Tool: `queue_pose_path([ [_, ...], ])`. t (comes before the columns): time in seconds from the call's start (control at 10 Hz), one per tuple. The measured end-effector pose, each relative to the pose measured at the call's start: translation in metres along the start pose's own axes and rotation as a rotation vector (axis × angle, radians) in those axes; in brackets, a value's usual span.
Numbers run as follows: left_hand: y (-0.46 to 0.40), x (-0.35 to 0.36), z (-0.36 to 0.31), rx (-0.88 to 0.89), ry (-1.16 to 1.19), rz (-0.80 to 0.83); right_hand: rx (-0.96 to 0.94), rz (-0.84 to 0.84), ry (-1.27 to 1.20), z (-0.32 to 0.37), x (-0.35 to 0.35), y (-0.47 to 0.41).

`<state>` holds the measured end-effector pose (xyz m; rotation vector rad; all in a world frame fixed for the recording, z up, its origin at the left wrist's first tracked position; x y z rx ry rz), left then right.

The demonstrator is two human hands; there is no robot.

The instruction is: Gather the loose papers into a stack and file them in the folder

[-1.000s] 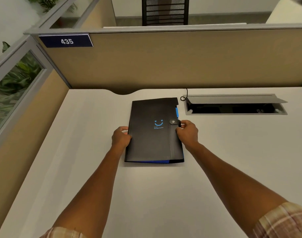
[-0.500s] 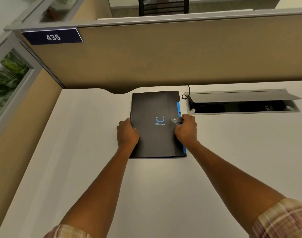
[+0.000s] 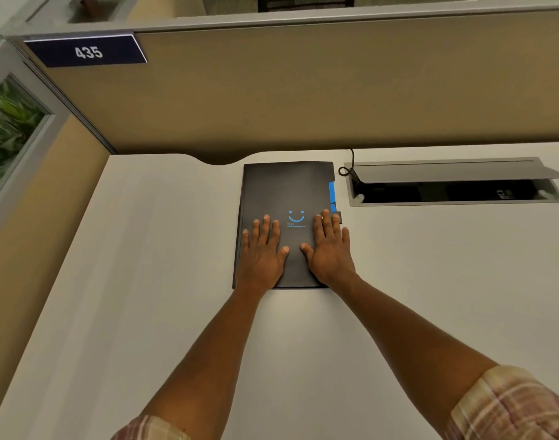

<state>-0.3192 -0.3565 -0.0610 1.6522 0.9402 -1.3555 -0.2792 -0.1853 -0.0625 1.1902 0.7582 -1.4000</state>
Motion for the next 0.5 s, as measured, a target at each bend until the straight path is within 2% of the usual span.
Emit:
queue_pose_path([
  [0.4,0.002,-0.006,-0.001,-0.010,0.000,0.050,-0.037,-0.003,-0.030,-0.006,0.000,0.007],
  [0.5,-0.001,-0.020,0.000,-0.011,0.027,0.012,-0.009,-0.047,-0.085,-0.010,-0.011,0.012],
])
Point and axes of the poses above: each hand's wrist, its own y-axis away from the middle knuckle, its own x-axis out of the palm, z = x × y, the point moved 1 cm from there along -y, towards the middle knuckle
